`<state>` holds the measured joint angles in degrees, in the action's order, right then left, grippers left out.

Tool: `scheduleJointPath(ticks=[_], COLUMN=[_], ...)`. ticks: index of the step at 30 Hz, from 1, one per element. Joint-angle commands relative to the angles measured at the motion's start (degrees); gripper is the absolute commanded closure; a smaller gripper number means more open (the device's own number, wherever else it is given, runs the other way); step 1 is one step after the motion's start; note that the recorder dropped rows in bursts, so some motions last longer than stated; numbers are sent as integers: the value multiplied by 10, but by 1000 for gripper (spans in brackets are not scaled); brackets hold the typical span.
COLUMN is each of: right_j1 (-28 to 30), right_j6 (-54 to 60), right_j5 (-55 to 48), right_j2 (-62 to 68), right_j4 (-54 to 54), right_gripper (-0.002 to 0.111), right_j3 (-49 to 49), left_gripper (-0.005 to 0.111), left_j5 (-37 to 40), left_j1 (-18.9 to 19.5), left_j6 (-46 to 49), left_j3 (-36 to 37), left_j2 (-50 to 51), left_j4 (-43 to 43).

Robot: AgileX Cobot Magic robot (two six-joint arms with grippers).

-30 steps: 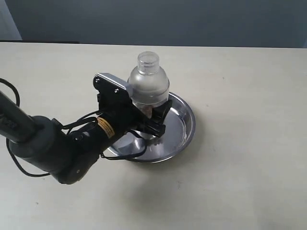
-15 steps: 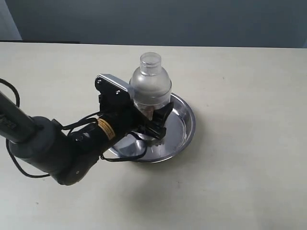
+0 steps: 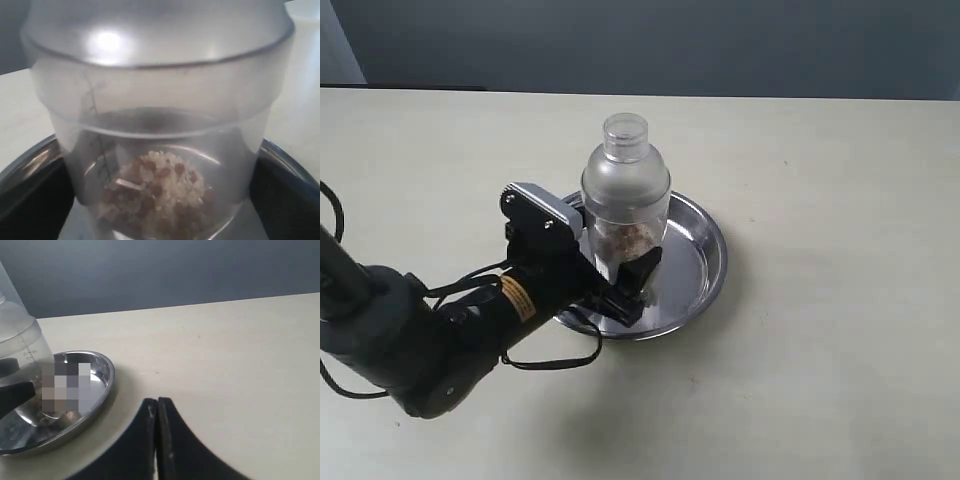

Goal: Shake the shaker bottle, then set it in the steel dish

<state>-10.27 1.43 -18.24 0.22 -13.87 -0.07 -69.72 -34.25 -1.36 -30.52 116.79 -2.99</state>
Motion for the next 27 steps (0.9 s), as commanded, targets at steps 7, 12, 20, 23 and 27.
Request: scheduleJointPath(ticks=[7, 12, 20, 23, 27], right_j1=[-1, -1, -1, -1, -1], right_j6=[1, 1, 1, 1, 1], right_j5=[6, 6, 6, 6, 6], right_j2=[-2, -2, -2, -2, -2], right_j4=[4, 3, 3, 3, 3], right_gripper=[109, 109, 109, 109, 109], right_j3=[1, 1, 1, 1, 1], left_gripper=[20, 20, 20, 20, 20], left_j5=[28, 69, 99, 69, 41], left_j1=[0, 0, 0, 0, 0], left_j6=[-1, 1, 5, 5, 5], left_j3=[3, 4, 6, 28, 56], left_j2=[-96, -114, -113, -113, -113], left_j4=[3, 18, 18, 17, -12])
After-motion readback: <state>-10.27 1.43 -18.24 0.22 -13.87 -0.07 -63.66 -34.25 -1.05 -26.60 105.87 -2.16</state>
